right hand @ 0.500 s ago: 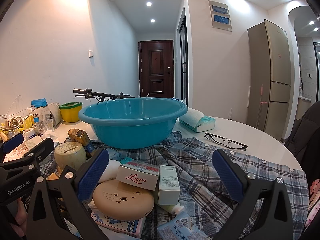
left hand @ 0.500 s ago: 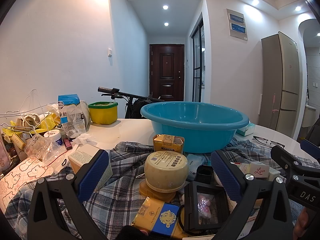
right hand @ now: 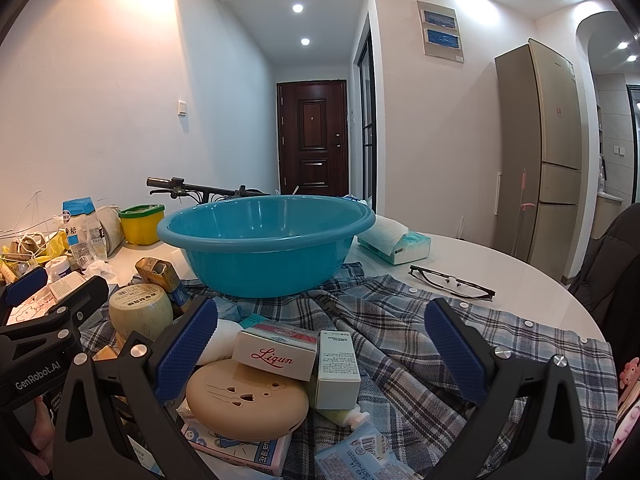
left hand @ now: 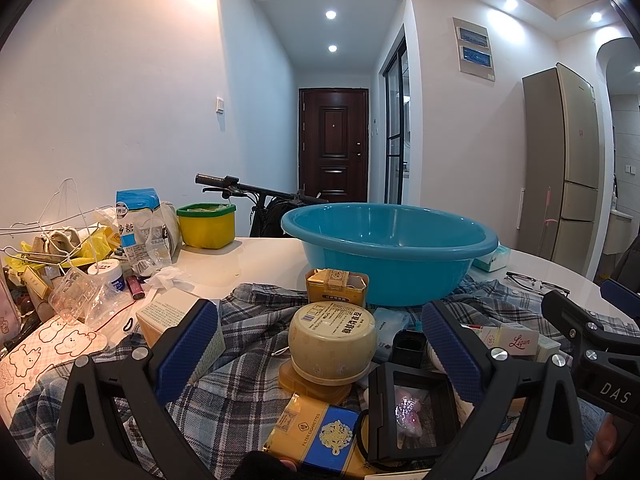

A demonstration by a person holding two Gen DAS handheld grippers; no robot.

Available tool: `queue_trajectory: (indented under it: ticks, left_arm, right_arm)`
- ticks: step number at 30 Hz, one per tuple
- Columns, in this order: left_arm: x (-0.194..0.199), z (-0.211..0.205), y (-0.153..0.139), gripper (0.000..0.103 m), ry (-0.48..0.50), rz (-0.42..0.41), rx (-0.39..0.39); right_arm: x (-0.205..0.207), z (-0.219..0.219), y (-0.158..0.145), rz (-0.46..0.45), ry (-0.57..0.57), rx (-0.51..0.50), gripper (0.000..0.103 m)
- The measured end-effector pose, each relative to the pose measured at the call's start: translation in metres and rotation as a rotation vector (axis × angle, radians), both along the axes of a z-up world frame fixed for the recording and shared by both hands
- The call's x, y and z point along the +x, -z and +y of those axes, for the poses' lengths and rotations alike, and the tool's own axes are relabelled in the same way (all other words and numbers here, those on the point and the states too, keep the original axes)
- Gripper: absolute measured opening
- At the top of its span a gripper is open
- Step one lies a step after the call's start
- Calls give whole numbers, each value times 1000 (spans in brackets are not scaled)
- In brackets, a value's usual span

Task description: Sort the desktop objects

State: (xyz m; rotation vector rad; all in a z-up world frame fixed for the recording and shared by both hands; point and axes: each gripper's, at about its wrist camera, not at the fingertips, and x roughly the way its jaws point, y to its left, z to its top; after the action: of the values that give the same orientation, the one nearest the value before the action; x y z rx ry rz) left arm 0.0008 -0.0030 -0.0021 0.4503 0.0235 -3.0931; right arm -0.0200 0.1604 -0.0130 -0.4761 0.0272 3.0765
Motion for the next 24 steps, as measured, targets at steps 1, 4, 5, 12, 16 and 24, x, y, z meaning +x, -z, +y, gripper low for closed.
queue_trajectory:
  ticks: [1, 4, 5, 12, 16, 24]
  left_arm:
    - [0, 0, 0, 103, 0, 0, 0]
    - [0, 0, 0, 103, 0, 1, 0]
    - [0, 0, 0, 103, 1, 1, 0]
    - [0, 0, 0, 103, 1, 0, 0]
    - [1, 0, 0, 103, 1, 2, 1]
    - [-1, -1, 2, 103, 3, -5, -3]
  right_arm:
    - [0, 0, 0, 0, 0, 0, 103]
    - [0, 0, 0, 2, 0, -2, 103]
    - [-1, 0, 0, 1, 0, -2, 103]
    - [0, 1, 1, -4, 2, -1, 103]
    - [1, 1, 0, -2, 0, -2, 103]
    - [1, -1, -1, -4, 0, 2, 103]
